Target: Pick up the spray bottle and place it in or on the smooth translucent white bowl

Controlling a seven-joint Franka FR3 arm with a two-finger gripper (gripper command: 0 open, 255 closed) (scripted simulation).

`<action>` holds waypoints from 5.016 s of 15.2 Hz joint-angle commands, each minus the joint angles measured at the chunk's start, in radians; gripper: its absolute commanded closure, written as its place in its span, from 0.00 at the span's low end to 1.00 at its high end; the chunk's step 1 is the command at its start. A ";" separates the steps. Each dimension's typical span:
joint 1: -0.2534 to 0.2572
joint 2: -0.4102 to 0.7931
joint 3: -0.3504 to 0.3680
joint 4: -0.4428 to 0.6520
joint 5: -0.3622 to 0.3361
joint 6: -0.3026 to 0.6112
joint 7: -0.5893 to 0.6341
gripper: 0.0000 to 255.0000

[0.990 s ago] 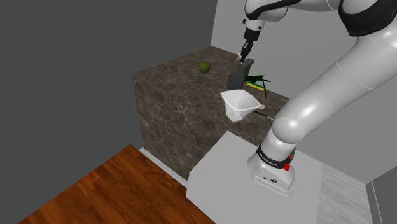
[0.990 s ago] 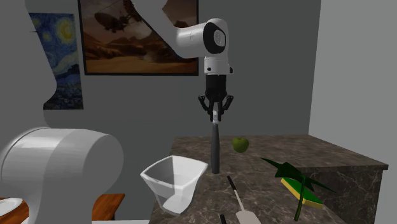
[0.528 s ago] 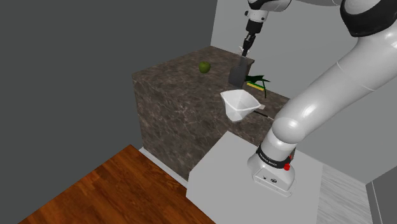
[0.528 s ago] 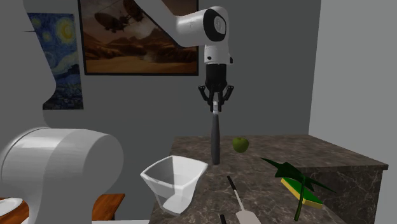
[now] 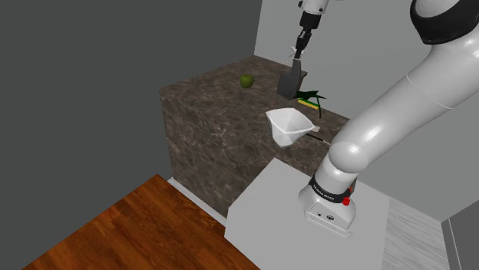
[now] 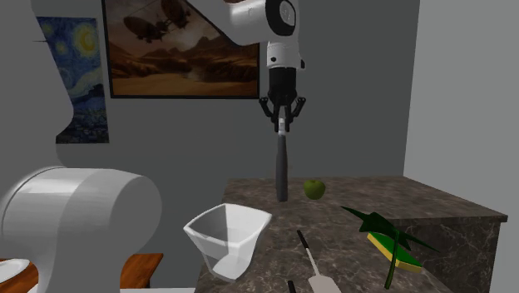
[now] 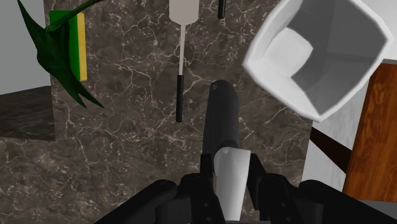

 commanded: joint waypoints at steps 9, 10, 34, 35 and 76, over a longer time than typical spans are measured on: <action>0.008 0.024 0.004 0.154 0.015 -0.133 -0.012 1.00; 0.007 -0.009 0.022 0.142 0.002 -0.152 0.008 1.00; -0.027 -0.426 0.277 -0.091 -0.044 -0.351 0.239 1.00; -0.028 -0.433 0.276 -0.109 -0.046 -0.339 0.240 1.00; -0.044 -0.503 0.259 -0.313 -0.069 -0.206 0.251 0.00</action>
